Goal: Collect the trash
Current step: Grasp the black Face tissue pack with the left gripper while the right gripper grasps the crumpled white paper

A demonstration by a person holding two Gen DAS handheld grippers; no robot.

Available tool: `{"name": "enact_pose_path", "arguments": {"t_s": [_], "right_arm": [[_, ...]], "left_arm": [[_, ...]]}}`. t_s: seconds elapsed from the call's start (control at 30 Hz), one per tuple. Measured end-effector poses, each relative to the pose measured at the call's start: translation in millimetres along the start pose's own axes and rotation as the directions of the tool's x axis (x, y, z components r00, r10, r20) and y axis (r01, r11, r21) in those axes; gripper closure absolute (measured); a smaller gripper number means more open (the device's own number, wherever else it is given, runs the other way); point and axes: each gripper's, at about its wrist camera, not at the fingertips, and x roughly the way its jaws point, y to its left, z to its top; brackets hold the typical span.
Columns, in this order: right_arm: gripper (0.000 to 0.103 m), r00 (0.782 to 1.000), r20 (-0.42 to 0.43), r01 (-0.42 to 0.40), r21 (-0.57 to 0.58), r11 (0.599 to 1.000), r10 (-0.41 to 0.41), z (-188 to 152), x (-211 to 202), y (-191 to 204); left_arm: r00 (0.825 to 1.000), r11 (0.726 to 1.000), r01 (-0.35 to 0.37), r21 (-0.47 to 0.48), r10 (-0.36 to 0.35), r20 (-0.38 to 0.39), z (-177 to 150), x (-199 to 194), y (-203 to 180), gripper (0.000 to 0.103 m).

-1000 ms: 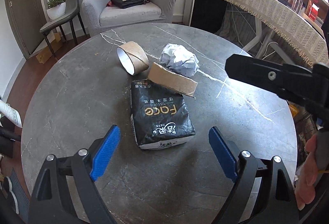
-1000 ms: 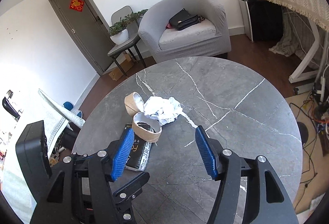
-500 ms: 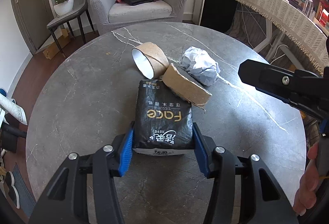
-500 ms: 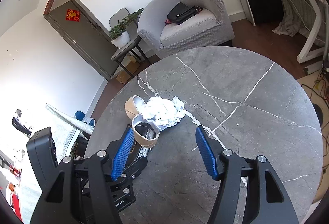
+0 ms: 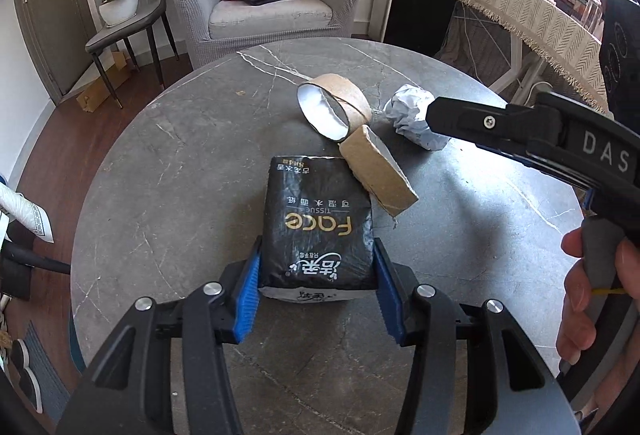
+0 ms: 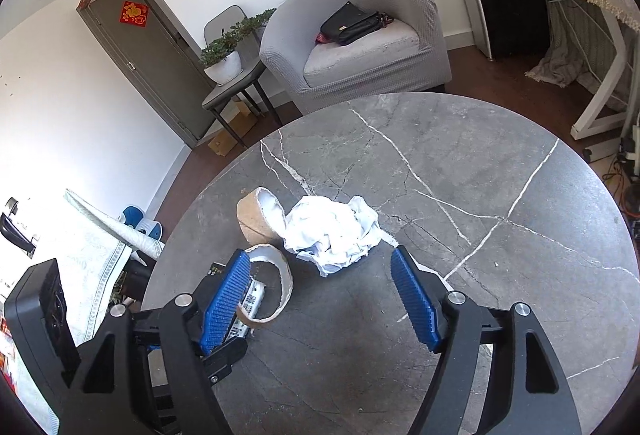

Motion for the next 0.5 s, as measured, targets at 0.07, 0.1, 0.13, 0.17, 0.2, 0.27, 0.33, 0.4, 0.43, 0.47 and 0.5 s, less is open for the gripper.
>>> {"name": "enact_pose_path", "arguments": {"t_s": [0.07,0.1,0.13,0.17,0.2,0.27,0.33,0.4,0.43,0.47,0.5], "right_arm": [[0.029,1.000,0.000,0.017,-0.002,1.000,-0.017,2,6,2],[0.029,1.000,0.002,0.027,-0.005,1.000,-0.027,3,9,2],[0.029,0.999,0.003,0.038,-0.007,0.999,-0.038,4,12,3],[0.029,0.999,0.002,0.050,-0.011,0.999,-0.050,5,14,3],[0.029,0.998,-0.001,0.062,-0.015,0.998,-0.062,5,17,4],[0.029,0.997,-0.003,0.074,-0.016,0.997,-0.074,6,23,3],[0.029,0.996,-0.001,0.089,-0.004,0.996,-0.089,7,28,1],[0.029,0.994,-0.001,0.111,-0.003,0.994,-0.111,8,32,-1],[0.029,0.993,-0.001,0.121,-0.006,0.993,-0.121,8,34,-1],[0.031,0.992,0.003,0.125,-0.011,0.992,-0.125,7,34,0],[0.039,0.992,0.006,0.129,-0.015,0.992,-0.128,7,35,-1]], "left_arm": [[1.000,1.000,0.020,0.000,-0.020,-0.014,-1,-2,5,0.050],[0.999,1.000,0.026,0.001,-0.026,-0.019,-2,-3,7,0.050],[0.999,1.000,0.024,0.004,-0.024,-0.021,-3,-4,9,0.050],[1.000,1.000,0.021,0.008,-0.020,-0.024,-4,-5,10,0.050],[0.999,1.000,0.022,0.010,-0.022,-0.026,-5,-5,11,0.050],[0.999,0.999,0.032,0.013,-0.031,-0.030,-7,-6,13,0.050],[0.999,0.999,0.034,0.017,-0.034,-0.032,-9,-6,14,0.050],[0.999,0.999,0.037,0.023,-0.037,-0.035,-9,-7,15,0.050],[0.999,0.999,0.040,0.025,-0.039,-0.037,-10,-7,15,0.050],[0.998,0.999,0.042,0.027,-0.041,-0.039,-10,-7,14,0.050],[0.998,0.999,0.041,0.033,-0.040,-0.040,-11,-8,14,0.050]]}}
